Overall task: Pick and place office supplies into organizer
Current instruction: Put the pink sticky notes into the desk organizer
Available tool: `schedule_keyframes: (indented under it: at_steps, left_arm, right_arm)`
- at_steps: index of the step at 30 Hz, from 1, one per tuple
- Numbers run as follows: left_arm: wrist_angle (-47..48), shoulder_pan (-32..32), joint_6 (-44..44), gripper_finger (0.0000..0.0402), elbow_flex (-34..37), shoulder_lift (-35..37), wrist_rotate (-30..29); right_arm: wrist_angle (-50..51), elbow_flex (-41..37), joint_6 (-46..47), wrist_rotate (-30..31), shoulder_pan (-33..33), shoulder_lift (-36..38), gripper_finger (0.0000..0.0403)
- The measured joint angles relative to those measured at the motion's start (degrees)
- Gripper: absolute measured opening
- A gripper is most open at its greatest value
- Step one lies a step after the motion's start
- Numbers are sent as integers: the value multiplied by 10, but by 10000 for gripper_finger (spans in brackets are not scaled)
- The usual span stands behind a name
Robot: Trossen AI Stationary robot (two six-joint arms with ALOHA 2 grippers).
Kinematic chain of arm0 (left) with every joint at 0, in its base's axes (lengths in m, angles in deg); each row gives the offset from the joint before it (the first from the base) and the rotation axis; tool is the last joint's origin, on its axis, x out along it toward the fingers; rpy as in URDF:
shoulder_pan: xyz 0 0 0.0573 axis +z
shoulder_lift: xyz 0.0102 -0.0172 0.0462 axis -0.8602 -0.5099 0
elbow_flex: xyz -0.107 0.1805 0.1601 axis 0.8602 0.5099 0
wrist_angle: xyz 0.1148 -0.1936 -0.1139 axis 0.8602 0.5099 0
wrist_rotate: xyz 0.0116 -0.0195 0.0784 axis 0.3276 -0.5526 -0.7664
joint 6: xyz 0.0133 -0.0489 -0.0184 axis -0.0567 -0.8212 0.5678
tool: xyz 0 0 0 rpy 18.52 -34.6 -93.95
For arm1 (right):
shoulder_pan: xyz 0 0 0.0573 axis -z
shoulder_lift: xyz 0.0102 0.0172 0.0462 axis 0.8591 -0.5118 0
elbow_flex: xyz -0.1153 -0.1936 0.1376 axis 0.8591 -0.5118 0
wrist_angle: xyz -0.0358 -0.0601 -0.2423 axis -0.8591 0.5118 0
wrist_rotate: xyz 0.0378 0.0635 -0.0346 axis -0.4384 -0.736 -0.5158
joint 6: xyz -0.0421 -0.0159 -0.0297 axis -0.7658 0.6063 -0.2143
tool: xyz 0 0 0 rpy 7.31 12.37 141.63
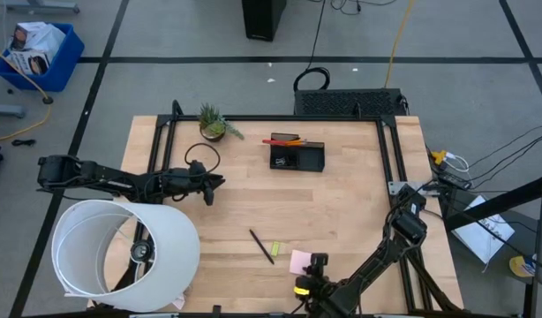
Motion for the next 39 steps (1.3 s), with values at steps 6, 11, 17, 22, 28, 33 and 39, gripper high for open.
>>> schedule_keyframes:
  at_steps: [6, 11, 17, 22, 28, 33, 39]
  left_arm:
    - [0, 0, 0, 93, 0, 0, 0]
    - [0, 0, 0, 93, 0, 0, 0]
    - [0, 0, 0, 93, 0, 0, 0]
    - [0, 0, 0, 93, 0, 0, 0]
    - [0, 0, 0, 93, 0, 0, 0]
    - [0, 0, 0, 93, 0, 0, 0]
    - [0, 0, 0, 93, 0, 0, 0]
  right_arm:
    - [38, -5, 0, 27, 11, -2, 41]
    - [81, -7, 37, 62, 26, -4, 6]
    - [140, -7, 67, 118, 44, -5, 2]
    - [184, -7, 77, 147, 63, -5, 1]
    - [265, -6, 81, 203, 80, -2, 1]
    - [334, -6, 99, 246, 95, 3, 1]
    - [328, -13, 13, 277, 135, 27, 0]
